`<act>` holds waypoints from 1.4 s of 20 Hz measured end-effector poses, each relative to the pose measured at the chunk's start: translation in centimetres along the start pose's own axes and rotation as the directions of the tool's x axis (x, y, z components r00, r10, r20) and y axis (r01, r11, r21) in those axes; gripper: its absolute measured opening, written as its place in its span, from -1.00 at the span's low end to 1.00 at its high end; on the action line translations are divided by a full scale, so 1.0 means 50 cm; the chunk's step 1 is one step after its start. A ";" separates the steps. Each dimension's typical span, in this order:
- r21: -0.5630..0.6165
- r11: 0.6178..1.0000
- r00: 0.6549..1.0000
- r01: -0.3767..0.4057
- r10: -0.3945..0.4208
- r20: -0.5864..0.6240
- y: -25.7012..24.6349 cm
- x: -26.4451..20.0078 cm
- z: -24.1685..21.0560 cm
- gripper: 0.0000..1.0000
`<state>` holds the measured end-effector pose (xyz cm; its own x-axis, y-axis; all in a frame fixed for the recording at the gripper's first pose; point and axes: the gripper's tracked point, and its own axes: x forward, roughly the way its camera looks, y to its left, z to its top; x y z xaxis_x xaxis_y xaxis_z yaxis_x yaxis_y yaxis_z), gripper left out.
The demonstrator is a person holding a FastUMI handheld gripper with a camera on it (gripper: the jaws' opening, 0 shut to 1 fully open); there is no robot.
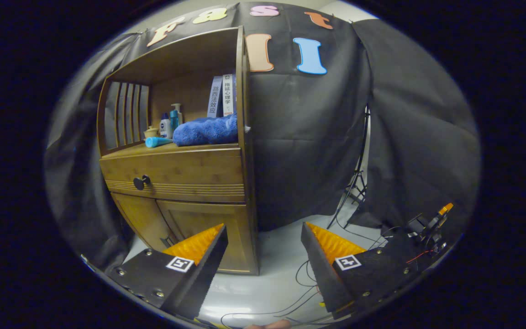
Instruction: Pull open the drawer, take out the items inside it, and place them on the countertop above the cabinet.
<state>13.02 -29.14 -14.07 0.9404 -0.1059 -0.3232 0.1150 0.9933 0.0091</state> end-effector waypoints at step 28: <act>0.028 1.000 1.000 -0.009 0.010 -0.022 -0.001 0.003 -0.016 0.93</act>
<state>12.92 -29.18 -14.86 0.9342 -0.0948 -0.3440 0.1149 0.9926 0.0385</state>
